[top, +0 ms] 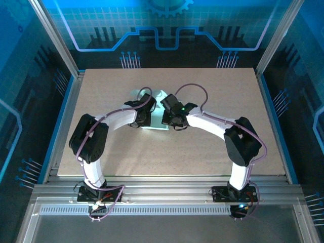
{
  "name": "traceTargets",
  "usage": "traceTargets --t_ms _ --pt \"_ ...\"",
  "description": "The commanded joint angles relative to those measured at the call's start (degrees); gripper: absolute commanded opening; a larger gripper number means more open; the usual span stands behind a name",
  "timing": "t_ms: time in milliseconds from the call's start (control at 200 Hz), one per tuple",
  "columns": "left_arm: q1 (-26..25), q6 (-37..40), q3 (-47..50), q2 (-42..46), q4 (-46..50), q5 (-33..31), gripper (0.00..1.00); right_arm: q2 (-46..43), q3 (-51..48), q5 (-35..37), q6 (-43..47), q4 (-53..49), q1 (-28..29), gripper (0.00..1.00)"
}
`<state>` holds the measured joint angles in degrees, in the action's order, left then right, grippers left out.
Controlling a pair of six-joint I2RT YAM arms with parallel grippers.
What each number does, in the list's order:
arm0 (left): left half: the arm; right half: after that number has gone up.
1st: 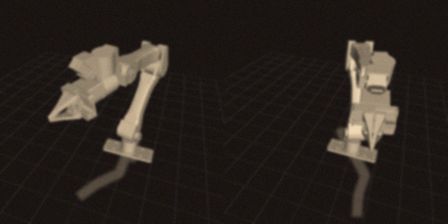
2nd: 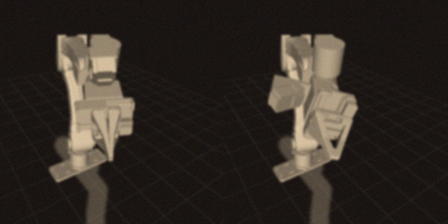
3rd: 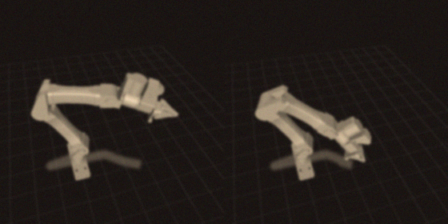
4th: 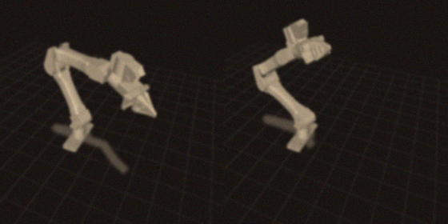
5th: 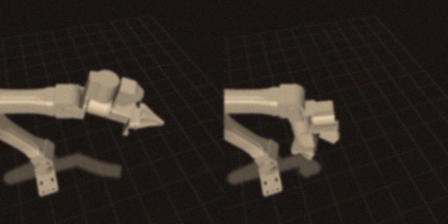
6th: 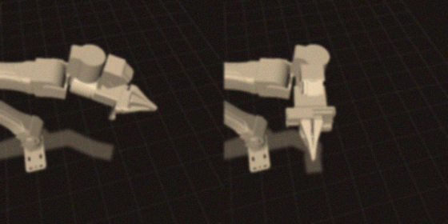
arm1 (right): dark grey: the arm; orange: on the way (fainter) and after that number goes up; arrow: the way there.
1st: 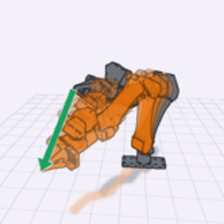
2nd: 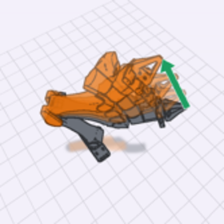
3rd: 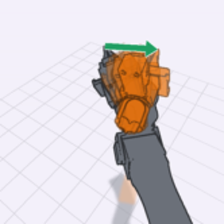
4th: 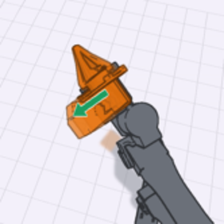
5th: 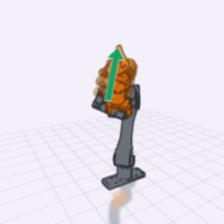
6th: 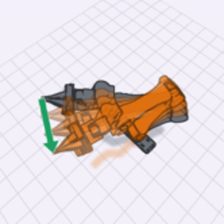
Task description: Fold the paper box
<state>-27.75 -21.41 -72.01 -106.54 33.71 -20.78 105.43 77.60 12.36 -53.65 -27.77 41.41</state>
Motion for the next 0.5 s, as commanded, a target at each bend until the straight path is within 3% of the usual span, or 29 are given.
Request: traceTargets --t_ms 0,375,495 --pt "-0.6 1.8 -2.6 -3.8 5.0 -3.7 0.0 1.5 0.7 -5.7 -2.4 2.9 0.2 0.0" --pt "-0.7 3.3 -7.8 -8.3 11.1 -6.6 0.0 3.9 -0.1 -8.1 -4.4 4.9 0.0 0.0" --pt "-0.8 3.1 -7.0 -6.4 9.7 -4.3 0.16 3.7 -0.6 -7.5 -4.2 4.7 -0.3 0.0"
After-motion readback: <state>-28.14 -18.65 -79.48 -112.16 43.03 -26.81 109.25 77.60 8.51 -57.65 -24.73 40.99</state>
